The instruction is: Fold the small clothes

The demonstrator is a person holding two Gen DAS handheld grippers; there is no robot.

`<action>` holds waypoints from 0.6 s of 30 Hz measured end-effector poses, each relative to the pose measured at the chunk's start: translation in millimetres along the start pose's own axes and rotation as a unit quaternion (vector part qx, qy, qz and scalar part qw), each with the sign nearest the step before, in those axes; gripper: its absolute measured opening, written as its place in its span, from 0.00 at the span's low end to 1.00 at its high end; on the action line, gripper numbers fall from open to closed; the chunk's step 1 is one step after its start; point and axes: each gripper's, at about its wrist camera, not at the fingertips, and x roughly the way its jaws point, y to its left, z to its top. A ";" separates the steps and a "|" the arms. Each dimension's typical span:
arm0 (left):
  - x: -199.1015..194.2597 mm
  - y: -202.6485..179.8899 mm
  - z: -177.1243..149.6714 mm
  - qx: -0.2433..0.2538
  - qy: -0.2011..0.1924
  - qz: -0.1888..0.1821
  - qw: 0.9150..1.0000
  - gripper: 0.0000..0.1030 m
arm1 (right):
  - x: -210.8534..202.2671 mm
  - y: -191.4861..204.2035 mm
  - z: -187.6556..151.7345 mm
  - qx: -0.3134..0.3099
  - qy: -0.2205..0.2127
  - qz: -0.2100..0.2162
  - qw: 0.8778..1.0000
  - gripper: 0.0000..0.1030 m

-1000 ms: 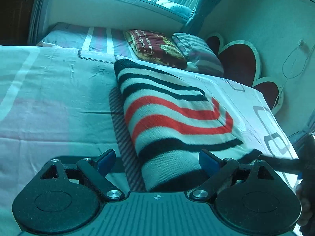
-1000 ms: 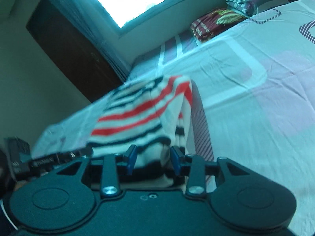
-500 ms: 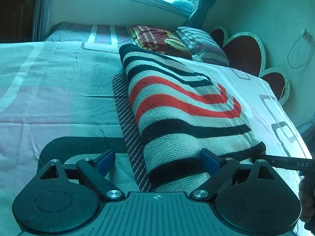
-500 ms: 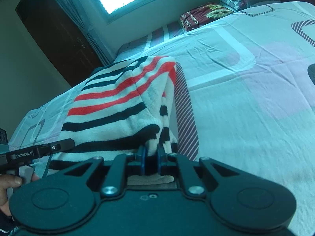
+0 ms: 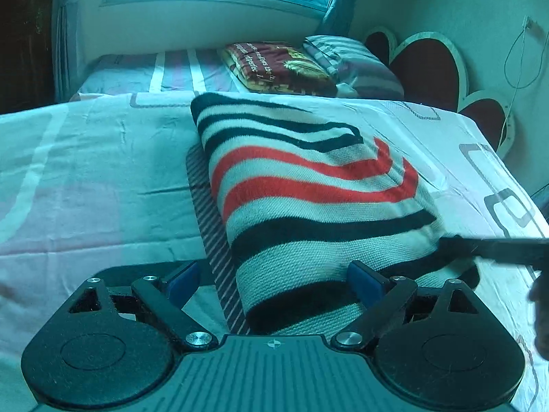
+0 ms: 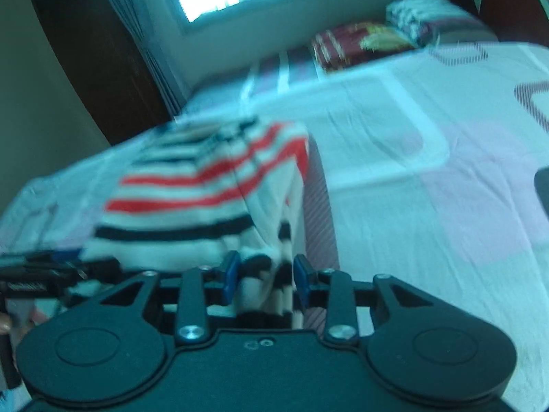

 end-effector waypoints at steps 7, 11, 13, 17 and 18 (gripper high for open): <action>-8.1 7.8 8.1 -0.026 -0.006 -0.012 1.000 0.90 | -13.0 -9.0 5.1 0.024 -0.018 0.028 0.999 0.50; -4.5 36.5 13.2 -0.091 0.003 -0.048 0.995 0.90 | -13.1 -40.8 11.4 0.097 -0.020 0.067 0.993 0.65; 2.4 55.1 13.2 -0.133 0.016 -0.083 0.988 0.90 | -9.8 -55.7 14.6 0.130 -0.018 0.092 0.987 0.65; 19.6 78.3 11.8 -0.185 0.040 -0.140 0.972 0.89 | 8.5 -75.0 22.6 0.169 0.009 0.138 0.976 0.66; 23.5 80.6 11.7 -0.189 0.044 -0.149 0.970 0.88 | 12.1 -77.2 24.3 0.169 0.012 0.137 0.976 0.67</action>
